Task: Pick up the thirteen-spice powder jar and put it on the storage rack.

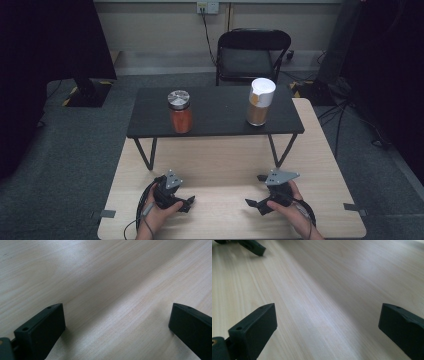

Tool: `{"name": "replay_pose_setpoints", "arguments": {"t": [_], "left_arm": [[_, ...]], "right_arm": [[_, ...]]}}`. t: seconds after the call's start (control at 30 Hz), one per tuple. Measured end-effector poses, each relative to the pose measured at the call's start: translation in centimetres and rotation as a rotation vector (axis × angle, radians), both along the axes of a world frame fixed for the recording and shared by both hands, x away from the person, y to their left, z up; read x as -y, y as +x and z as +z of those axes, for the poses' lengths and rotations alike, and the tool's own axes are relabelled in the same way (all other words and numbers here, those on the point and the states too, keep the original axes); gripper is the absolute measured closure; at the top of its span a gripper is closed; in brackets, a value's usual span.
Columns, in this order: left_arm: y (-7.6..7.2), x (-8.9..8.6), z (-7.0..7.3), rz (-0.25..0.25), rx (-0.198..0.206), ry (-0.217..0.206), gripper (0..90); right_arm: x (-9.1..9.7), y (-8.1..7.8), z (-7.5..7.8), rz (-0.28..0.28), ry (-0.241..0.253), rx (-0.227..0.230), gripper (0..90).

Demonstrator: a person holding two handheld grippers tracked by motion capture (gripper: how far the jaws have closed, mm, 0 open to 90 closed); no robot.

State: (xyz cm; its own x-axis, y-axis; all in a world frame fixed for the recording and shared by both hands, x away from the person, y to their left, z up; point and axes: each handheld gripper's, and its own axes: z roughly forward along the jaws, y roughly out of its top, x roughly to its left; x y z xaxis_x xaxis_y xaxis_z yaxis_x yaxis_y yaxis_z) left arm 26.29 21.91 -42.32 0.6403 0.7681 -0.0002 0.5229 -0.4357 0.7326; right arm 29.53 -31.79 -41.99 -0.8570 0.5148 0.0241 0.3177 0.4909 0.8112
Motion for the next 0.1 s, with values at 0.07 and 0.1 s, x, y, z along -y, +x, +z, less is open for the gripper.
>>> {"name": "replay_pose_setpoints", "arguments": {"t": [0.07,0.1], "left_arm": [[0.00,0.00,0.00,0.000,0.000,0.000,0.0],[0.00,0.00,0.00,0.000,0.000,0.000,0.0]], "right_arm": [[-0.13,0.07,-0.07,-0.001,-0.015,-0.003,0.8],[-0.20,0.11,-0.11,-0.003,-0.021,-0.007,0.8]]}}
